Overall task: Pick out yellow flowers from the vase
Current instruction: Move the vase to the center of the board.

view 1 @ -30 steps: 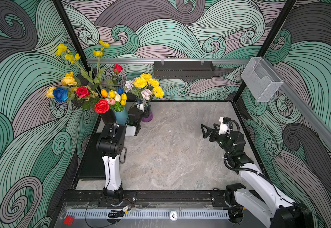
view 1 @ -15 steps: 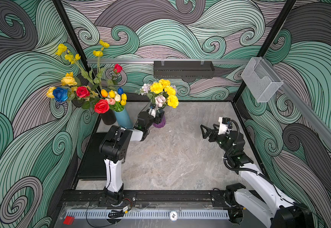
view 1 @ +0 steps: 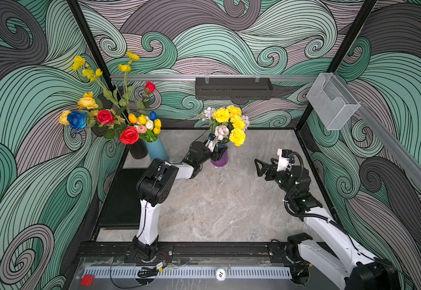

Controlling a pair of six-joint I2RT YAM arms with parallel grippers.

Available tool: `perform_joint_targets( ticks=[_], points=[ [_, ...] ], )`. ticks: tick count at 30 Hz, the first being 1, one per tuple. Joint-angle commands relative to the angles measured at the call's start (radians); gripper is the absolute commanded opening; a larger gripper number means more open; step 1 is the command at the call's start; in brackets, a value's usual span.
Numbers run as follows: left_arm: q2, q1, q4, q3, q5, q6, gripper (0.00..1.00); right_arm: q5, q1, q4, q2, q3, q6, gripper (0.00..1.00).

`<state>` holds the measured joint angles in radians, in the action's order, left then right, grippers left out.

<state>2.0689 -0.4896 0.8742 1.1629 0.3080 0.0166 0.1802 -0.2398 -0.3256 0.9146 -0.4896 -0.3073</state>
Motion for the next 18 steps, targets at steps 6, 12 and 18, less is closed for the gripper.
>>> perform_joint_targets(
  ticks=[6,12,18],
  points=[
    [-0.036,0.000,0.069,-0.019,0.015,-0.024,0.99,-0.010,-0.030,-0.026,0.010,-0.030,0.014,0.97],
    [-0.065,0.002,0.116,-0.087,-0.019,-0.036,0.99,-0.021,-0.043,-0.031,0.016,-0.033,0.024,0.97],
    [-0.099,0.001,0.149,-0.155,-0.062,-0.042,0.98,-0.033,-0.044,-0.027,0.009,-0.028,0.033,0.97]
  ],
)
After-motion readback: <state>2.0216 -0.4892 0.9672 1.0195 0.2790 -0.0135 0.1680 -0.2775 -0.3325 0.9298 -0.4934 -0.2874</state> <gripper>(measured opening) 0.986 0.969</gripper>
